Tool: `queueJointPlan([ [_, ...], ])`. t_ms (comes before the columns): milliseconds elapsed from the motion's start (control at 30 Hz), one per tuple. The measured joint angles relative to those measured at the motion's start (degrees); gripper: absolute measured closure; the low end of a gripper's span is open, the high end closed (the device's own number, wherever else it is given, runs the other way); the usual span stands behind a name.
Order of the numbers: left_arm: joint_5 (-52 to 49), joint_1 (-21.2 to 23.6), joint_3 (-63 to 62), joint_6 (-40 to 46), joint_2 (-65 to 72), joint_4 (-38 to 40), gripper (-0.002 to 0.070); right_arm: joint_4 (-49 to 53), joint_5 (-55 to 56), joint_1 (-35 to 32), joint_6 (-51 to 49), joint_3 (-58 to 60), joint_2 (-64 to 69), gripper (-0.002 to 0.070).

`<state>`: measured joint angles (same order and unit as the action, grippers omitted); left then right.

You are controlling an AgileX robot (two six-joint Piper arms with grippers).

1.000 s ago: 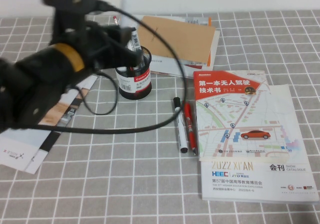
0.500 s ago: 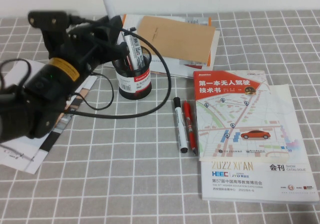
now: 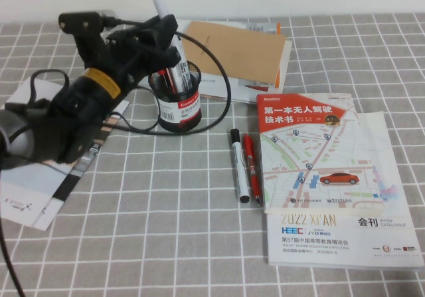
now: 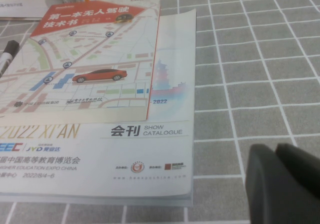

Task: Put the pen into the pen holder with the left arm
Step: Place the pen onto the pen holder

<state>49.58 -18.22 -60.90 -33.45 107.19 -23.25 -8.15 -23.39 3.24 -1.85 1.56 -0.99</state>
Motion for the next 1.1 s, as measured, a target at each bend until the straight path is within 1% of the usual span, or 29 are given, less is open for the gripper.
queueJointPlan([
  [300, -3.14, 0.00, -2.22, -1.20, 3.36, -3.31, 0.0569, 0.00, 0.00, 0.00, 0.00, 0.00, 0.00, 0.0689],
  [1000, -5.31, 0.00, -2.58, 0.69, 7.38, -3.53, 0.0569, 0.00, 0.00, 0.00, 0.00, 0.00, 0.00, 0.0689],
  [1067, -6.27, 0.00, -3.37, 0.90, 7.38, -3.66, 0.0556, 0.00, 0.00, 0.00, 0.00, 0.00, 0.00, 0.0689],
  [1100, -7.03, 0.00, -3.83, 1.05, 7.38, -3.70, 0.0536, 0.00, 0.00, 0.00, 0.00, 0.00, 0.00, 0.0689],
])
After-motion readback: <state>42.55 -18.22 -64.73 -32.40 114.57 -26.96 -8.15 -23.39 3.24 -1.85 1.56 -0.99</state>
